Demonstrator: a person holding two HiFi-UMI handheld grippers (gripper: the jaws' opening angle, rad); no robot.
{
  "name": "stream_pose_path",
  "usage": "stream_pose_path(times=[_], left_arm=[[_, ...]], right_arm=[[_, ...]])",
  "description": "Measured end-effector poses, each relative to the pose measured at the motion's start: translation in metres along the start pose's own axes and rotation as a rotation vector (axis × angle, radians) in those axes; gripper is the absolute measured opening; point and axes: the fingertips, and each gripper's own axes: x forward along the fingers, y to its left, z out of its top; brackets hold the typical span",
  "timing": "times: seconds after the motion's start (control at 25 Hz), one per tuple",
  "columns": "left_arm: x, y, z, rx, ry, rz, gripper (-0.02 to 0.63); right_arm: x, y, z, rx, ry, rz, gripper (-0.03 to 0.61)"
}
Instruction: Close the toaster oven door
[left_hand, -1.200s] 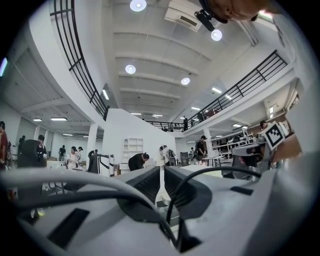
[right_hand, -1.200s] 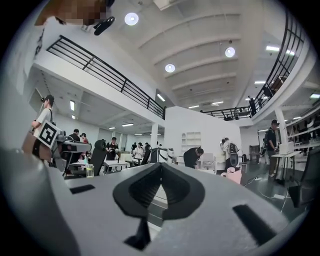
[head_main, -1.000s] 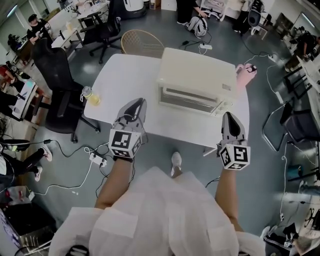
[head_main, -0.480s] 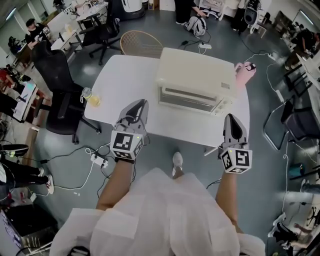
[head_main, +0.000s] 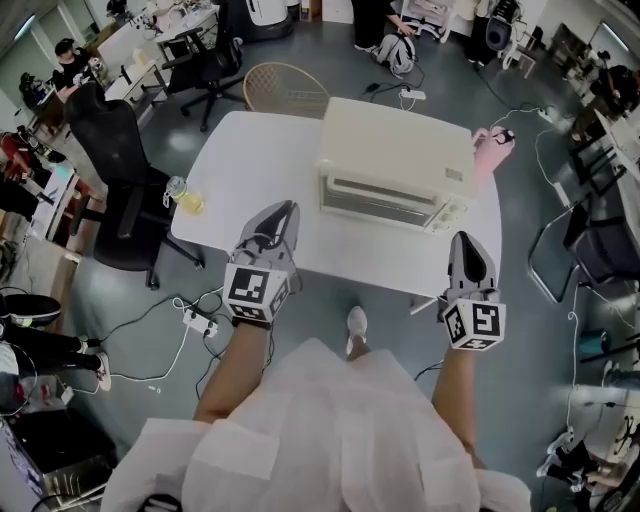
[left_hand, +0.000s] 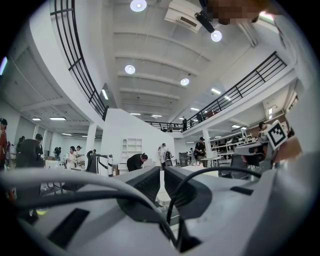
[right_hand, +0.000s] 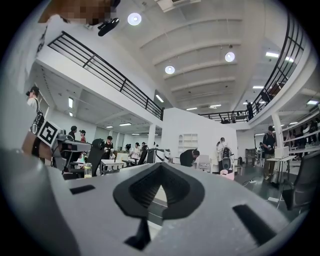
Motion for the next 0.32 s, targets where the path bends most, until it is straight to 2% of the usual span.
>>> stream_pose_path(times=[0.32], left_arm=[[0.0013,0.0032,-0.0036,-0.005,-0.004,-0.002,0.02]], right_arm=[[0.0053,0.0012,-0.0027,-0.009,0.003,-0.005,0.002]])
